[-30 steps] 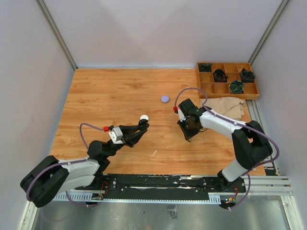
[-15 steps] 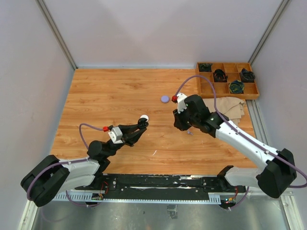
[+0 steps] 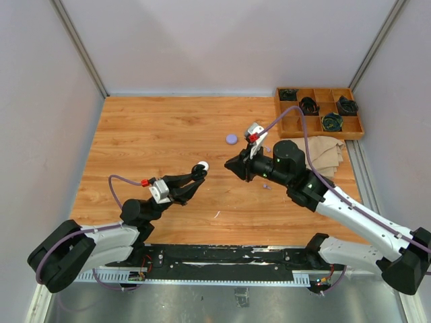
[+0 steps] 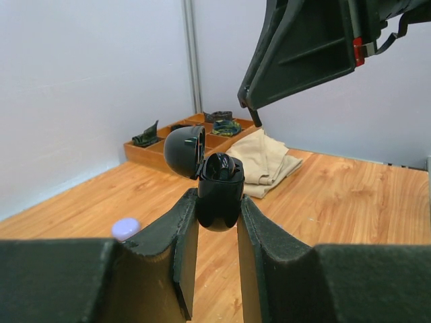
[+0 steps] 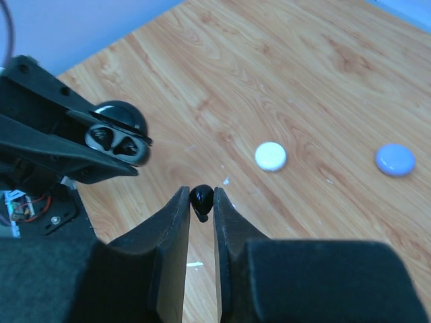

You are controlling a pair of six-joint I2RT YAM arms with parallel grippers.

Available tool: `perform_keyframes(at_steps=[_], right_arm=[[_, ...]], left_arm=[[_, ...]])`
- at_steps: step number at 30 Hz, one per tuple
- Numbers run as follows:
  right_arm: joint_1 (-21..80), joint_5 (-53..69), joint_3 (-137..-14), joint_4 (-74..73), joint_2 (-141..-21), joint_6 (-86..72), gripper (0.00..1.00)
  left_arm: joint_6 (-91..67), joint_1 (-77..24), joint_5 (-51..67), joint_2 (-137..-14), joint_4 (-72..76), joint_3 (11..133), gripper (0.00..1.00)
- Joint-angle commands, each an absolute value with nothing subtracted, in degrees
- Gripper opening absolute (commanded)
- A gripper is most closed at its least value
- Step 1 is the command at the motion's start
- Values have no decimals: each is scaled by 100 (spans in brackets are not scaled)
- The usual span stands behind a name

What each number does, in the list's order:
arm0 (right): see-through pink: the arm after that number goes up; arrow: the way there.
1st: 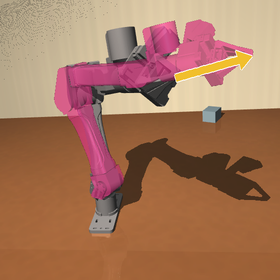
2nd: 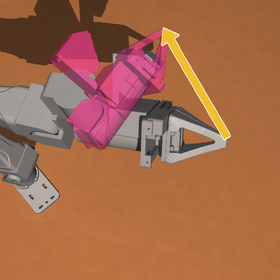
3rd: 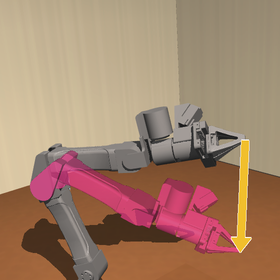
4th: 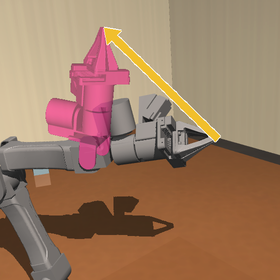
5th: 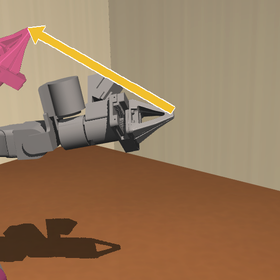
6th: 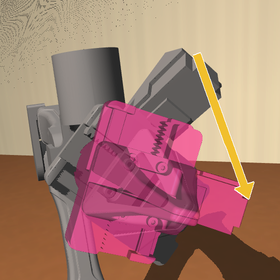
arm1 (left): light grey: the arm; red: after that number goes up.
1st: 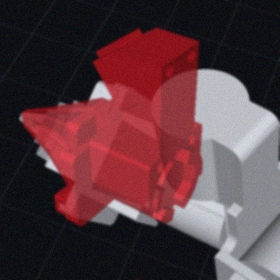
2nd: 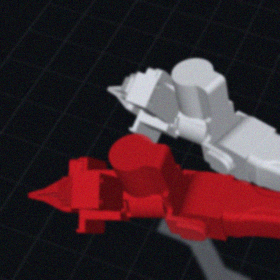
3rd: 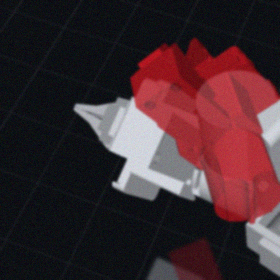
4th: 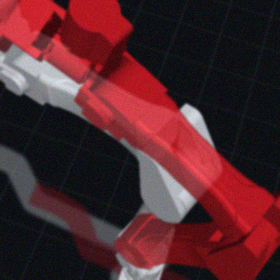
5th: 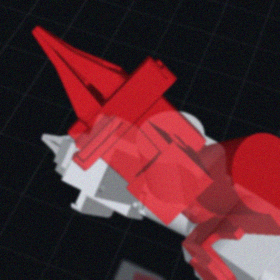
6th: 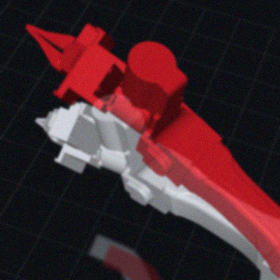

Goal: Insert the wireless bluetooth earbuds into the charging case
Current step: Place the earbud in the charging case.

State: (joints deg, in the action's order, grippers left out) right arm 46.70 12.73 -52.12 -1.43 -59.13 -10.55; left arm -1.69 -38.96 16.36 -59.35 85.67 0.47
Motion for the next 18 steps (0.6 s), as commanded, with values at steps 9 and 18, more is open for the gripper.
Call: perform_keyframes(at_steps=[9,18], right_arm=[[5475,1433,-4524,2171,-5874,-1141,12],[5563,1484,-4338,2845,-6044,-1325,12]], left_arm=[[-152,-3877,1817,-6003,9053,-442,0],[-204,-3876,1898,-5939,9103,-456,0]])
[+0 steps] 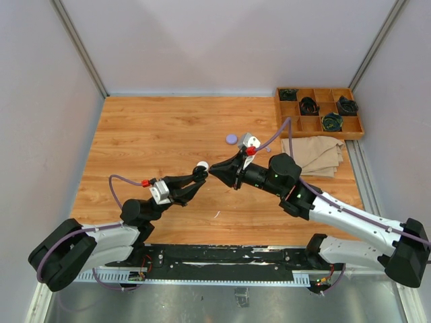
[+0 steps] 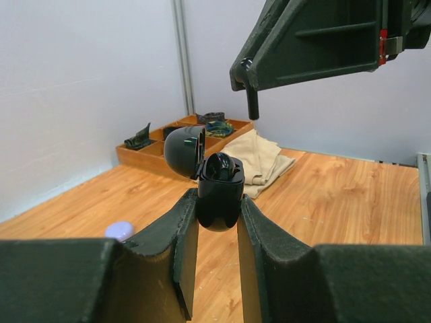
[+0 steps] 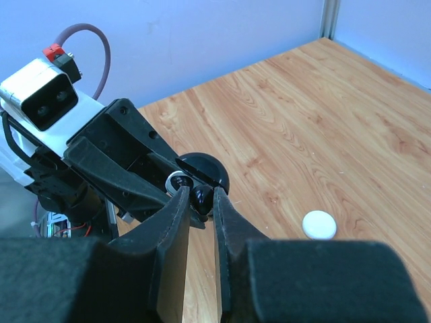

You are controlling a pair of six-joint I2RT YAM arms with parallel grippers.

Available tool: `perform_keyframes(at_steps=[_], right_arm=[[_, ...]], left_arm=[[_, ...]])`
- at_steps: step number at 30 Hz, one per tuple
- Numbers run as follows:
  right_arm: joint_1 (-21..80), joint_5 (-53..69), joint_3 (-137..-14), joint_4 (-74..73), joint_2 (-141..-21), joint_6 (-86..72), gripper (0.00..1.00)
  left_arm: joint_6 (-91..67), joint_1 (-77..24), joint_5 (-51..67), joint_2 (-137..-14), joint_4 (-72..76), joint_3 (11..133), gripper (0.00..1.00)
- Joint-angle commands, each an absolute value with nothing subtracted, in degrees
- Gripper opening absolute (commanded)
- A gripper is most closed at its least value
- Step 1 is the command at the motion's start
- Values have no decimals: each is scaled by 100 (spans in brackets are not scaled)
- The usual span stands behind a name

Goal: Insert the wireless bluetooth earbuds into the charging case
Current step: Place the earbud in the charging case.

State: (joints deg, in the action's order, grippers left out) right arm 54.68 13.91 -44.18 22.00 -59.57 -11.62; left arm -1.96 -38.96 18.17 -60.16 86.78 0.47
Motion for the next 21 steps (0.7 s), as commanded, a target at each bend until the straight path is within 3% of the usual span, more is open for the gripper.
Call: perform_keyframes(at_steps=[1,21], right_arm=[[5570,1518,-4330,2898,-6087,-1359,12],[5600,1837,-4059,3762,-6678,-1990,12]], left_arm=[[-199,-3876,1894,-5929,9091,-457,0],[-227,-3876,1858,-5911,9208,-501,0]])
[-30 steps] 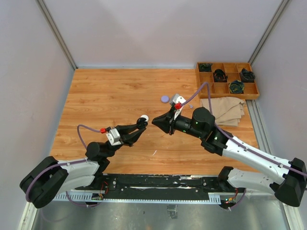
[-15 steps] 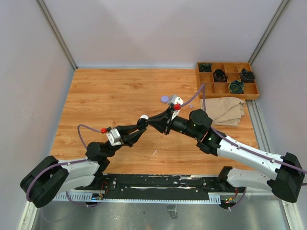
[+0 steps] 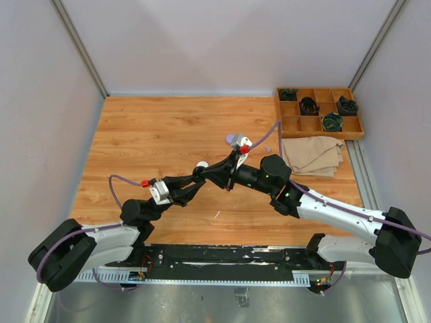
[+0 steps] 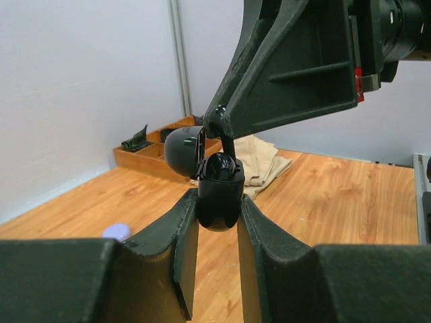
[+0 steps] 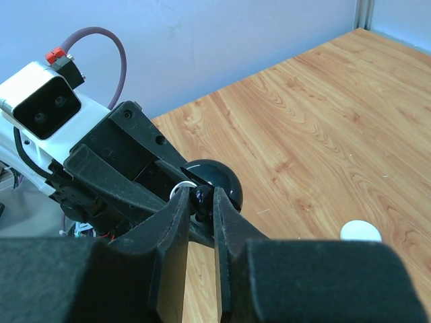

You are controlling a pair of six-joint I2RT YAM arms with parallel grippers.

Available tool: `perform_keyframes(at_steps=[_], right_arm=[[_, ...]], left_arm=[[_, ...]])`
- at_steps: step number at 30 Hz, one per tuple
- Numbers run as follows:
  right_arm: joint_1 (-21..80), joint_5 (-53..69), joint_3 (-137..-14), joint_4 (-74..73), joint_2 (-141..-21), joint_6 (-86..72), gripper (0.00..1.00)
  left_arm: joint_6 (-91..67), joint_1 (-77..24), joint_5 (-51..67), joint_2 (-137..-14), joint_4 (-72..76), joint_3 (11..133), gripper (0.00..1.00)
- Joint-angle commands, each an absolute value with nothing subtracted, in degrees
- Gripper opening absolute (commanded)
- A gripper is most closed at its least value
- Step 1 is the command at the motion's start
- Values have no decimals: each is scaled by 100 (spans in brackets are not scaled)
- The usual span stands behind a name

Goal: Insert the wireless bluetooth earbuds into the charging case
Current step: Place the earbud in the charging case.

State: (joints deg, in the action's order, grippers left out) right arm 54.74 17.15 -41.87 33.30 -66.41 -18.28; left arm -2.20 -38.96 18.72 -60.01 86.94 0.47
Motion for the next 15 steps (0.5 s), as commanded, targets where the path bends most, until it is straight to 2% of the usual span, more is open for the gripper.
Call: perform_keyframes(at_steps=[1,15], right_arm=[[5601,1829,-4036,3769,-6680,-2000,12],[5607,1687,-3842,3801,-6589,-1995,12]], left_arm=[[-243,-3876,1869,-5907,9215,-501,0],[-303,-3876,1762,-5904,9387,-567,0]])
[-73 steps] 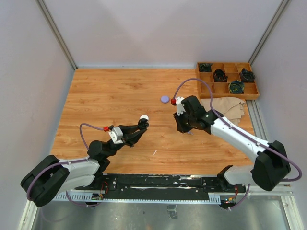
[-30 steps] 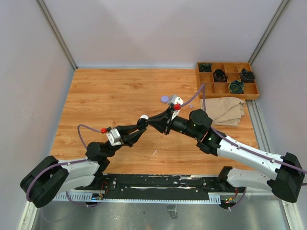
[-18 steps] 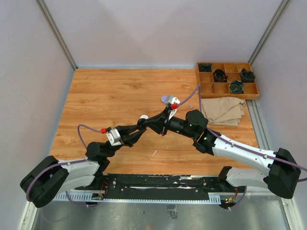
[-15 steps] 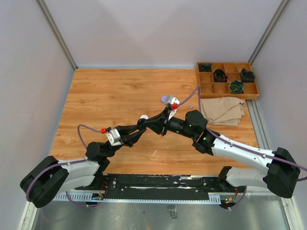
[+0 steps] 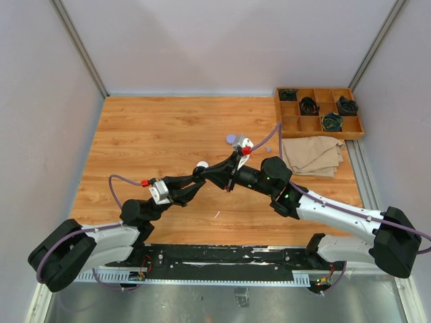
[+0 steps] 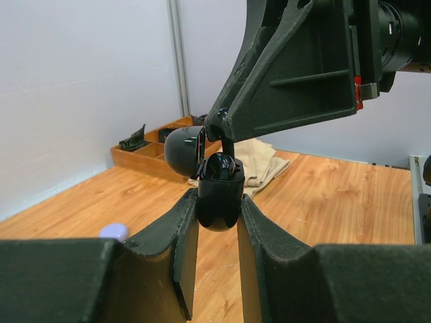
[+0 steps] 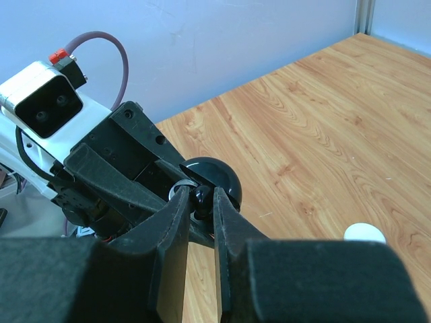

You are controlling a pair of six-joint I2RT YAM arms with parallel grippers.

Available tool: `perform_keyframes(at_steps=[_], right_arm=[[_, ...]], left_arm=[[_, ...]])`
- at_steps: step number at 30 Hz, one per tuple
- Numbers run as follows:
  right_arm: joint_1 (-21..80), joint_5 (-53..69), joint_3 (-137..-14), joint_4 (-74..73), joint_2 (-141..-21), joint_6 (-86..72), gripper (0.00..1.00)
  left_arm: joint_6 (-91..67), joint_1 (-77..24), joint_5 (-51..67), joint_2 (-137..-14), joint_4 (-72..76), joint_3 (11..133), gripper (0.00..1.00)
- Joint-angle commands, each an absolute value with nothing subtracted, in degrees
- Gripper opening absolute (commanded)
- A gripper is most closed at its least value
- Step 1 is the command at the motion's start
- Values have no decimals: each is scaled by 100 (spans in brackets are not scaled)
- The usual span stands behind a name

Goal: Insert the wireless bluetooth earbuds into the charging case
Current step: Place the earbud in the charging case.

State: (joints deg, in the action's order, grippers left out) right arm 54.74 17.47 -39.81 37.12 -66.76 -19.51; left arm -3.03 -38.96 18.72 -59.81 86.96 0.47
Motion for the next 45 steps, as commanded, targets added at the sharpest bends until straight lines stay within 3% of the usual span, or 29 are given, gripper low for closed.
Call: perform_keyframes(at_steps=[1,13,29,32,39,45], right_arm=[[5605,1658,-3808,3822,-6573,-2007,12],[5603,1354,-3573,3965,-6509,-2233,16],[5599,953,-3825,2806,-5671,-1254,38],[5591,925,-3810,2526,-5433,-916,44],[5499,1828,-4251,1419,-5272,226,68],[5441,2565,-4839,416,-5584,1061,80]], left_arm=[[-307,-3876,1754,-5898,9403,-577,0],[-365,-3876,1783,-5922,9503,-591,0],[-400,-3876,1848,-6185,9590,-541,0],[-405,-3876,1906,-6330,9616,-507,0],[-468,-3876,2244,-6428,9675,-438,0],[-356,-3876,2560,-6353,9343,-329,0]])
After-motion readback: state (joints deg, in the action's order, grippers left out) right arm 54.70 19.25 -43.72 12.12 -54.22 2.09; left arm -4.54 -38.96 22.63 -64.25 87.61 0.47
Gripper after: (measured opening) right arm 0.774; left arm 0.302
